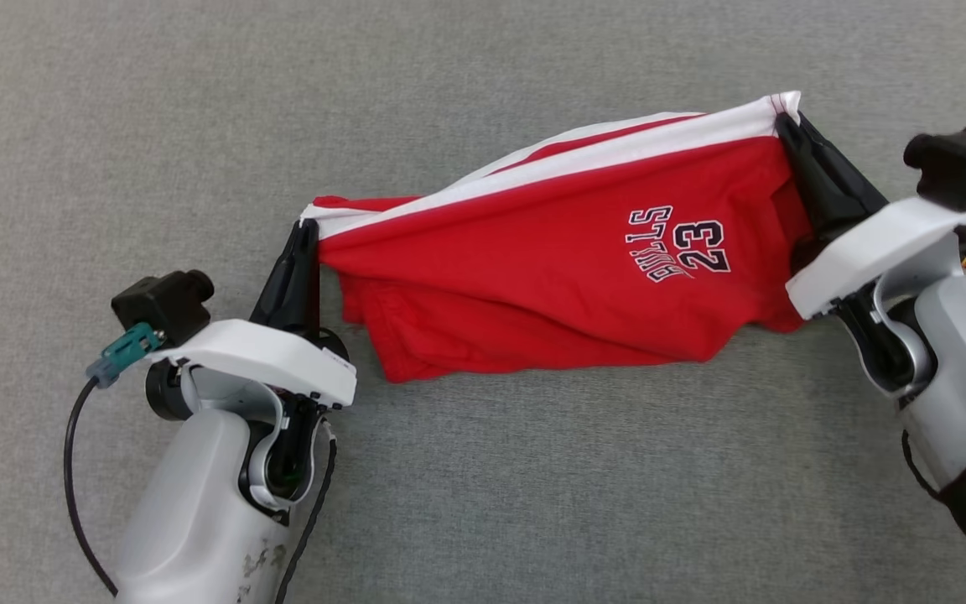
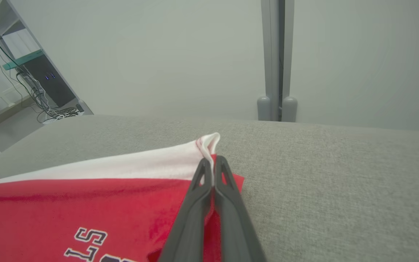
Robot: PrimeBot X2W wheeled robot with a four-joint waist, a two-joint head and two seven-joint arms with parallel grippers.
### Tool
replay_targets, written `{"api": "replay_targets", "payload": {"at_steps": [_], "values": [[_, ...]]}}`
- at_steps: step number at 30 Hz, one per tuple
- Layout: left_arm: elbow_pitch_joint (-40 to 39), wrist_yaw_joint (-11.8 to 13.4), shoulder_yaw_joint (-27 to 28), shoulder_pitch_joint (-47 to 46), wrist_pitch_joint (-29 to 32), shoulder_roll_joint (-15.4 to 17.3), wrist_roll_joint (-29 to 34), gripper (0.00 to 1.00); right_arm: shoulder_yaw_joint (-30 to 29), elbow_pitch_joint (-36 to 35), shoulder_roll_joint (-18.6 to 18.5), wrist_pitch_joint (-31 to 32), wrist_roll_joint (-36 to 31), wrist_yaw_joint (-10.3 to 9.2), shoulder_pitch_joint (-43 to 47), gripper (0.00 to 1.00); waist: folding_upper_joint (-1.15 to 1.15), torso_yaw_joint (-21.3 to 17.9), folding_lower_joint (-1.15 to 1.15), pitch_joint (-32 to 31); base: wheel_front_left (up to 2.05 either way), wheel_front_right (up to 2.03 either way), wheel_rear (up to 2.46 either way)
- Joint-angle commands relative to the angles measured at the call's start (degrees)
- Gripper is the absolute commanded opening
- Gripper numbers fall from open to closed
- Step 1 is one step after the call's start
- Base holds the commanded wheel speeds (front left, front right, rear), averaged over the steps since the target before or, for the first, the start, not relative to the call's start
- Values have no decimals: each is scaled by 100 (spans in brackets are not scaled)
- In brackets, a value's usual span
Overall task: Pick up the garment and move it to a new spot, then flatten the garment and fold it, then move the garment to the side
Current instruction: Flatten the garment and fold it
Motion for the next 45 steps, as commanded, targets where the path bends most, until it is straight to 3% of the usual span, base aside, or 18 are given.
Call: {"api": "replay_targets", "payload": {"at_steps": [1,3,4,5,6,7,8,16,23,29,38,45], "values": [[223,-41,-51,-226,-21,32,-106,0,221,332,-55,-46,168,-14,-304,0,0,149,0,137,0,0,0],[310,-55,-101,-284,-17,27,-151,0,315,479,-47,-54,235,-13,-410,0,0,165,0,150,0,0,0],[402,-68,-145,-343,-10,22,-170,23,415,611,-41,-64,297,-14,-512,0,0,177,0,160,0,0,0],[465,-79,-184,-393,-42,19,-191,89,496,729,-28,-106,350,-13,-608,6,0,183,0,169,0,0,0],[529,-89,-223,-438,-71,19,-202,100,579,826,-2,-155,403,-13,-686,35,0,185,0,175,0,0,0],[572,-105,-276,-477,-124,15,-215,100,661,899,24,-242,445,-13,-748,83,0,183,0,179,0,0,0],[582,-139,-292,-494,-209,16,-251,100,732,971,33,-355,464,-13,-798,100,0,175,0,178,0,0,0],[239,98,-240,-258,-776,78,284,100,862,986,116,-944,326,-12,-751,100,0,-18,0,20,0,0,0],[-1009,324,279,282,-808,163,1334,100,-427,-79,280,-960,-654,-11,70,100,0,-240,0,-213,0,0,0],[-1543,253,398,781,-810,232,1877,100,-1167,-882,495,-961,-1443,-10,1168,100,0,-419,0,-465,0,0,0],[-1418,163,326,1468,-812,290,2040,100,-1740,-1775,632,-604,-1929,-9,2573,100,0,-509,0,-830,0,0,0],[-1311,242,264,1747,-812,344,2126,100,-2061,-2560,773,-144,-2219,-9,3412,100,0,-559,0,-1021,0,0,0]]}}
